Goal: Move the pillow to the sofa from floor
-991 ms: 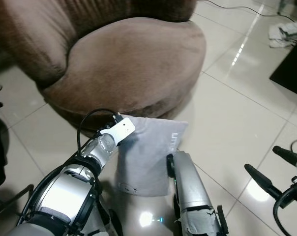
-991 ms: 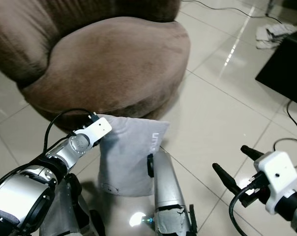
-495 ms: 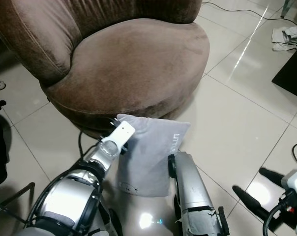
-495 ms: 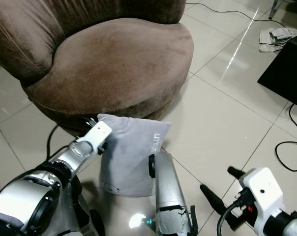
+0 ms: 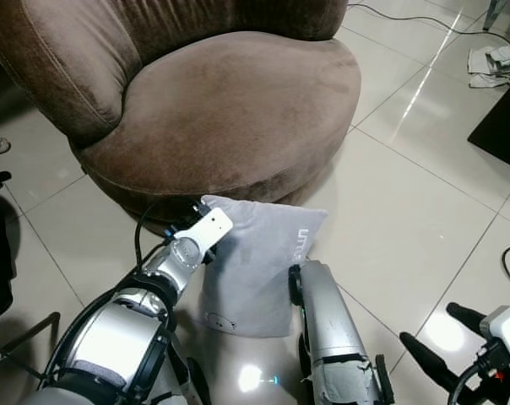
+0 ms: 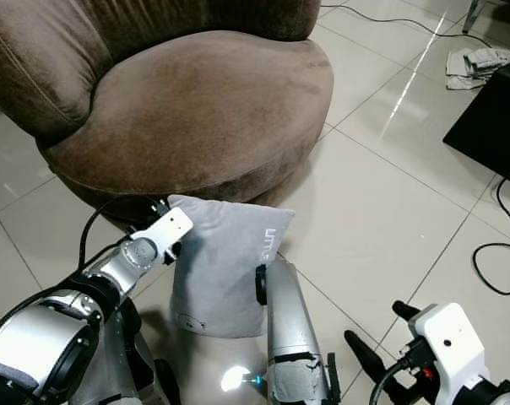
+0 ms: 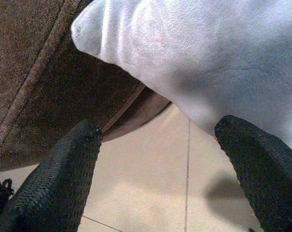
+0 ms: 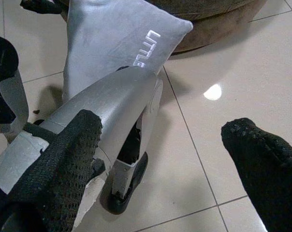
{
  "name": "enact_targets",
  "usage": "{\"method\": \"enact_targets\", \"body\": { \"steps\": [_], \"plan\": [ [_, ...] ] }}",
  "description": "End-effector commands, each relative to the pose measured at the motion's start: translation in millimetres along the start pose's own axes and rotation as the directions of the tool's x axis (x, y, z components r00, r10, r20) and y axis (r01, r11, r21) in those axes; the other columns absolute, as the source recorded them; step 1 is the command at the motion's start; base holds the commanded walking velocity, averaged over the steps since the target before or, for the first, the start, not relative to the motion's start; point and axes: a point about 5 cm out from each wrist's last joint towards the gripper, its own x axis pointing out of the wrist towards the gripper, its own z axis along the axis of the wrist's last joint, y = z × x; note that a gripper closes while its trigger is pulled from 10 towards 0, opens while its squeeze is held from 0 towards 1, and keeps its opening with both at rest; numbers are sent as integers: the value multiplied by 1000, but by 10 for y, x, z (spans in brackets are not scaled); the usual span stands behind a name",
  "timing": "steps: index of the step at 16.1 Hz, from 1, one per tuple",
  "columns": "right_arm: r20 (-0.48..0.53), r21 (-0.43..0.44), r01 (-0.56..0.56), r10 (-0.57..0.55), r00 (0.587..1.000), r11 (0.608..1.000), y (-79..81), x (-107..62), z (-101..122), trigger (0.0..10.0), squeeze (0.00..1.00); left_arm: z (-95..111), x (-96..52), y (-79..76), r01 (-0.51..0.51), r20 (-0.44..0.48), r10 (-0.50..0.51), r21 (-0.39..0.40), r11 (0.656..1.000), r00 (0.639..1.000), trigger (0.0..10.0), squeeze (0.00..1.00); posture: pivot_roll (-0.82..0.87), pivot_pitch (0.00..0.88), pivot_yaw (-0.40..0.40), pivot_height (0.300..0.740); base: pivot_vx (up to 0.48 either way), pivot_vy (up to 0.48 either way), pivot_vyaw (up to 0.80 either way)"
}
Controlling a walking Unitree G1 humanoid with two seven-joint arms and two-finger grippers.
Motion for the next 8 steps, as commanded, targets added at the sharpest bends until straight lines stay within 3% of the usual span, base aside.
{"method": "enact_targets", "body": {
  "steps": [1, 3, 4, 6, 7, 8],
  "plan": [
    [-7, -1, -8, 8, 1000, 1000, 48, -8, 2, 10000, 0, 11, -1, 43, -6, 2, 6, 30, 1000, 1000, 10000, 1000, -535, 207, 13, 480, 0, 0, 0],
    [-11, -4, -8, 8, 1000, 1000, 68, -17, -9, 10000, 0, 7, -4, 98, -33, 0, 33, 72, 997, 999, 10000, 1000, -536, 211, 12, 480, 0, 0, 0],
    [-6, -5, -10, 10, 1000, 1000, 76, -32, 6, 10000, 0, 2, -6, 130, -45, 1, 45, 135, 990, 999, 10000, 1000, -540, 214, 9, 480, 0, 0, 0],
    [12, -11, -14, 14, 1000, 1000, 76, -50, 54, 10000, 0, -58, -8, 94, 6, -24, 3, 359, 933, 1000, 10000, 1000, -546, 217, 5, 480, 0, 0, 0],
    [13, -11, -13, 13, 1000, 1000, 73, -52, 58, 10000, 0, -70, -8, 85, 17, -30, -6, 397, 918, 1000, 10000, 1000, -546, 217, 5, 480, 0, 0, 0],
    [13, -14, -14, 14, 1000, 1000, 75, -53, 61, 10000, 0, -103, -10, 67, 47, -50, -27, 472, 880, 998, 10000, 1000, -549, 220, 4, 480, 0, 0, 0]
  ]
}}
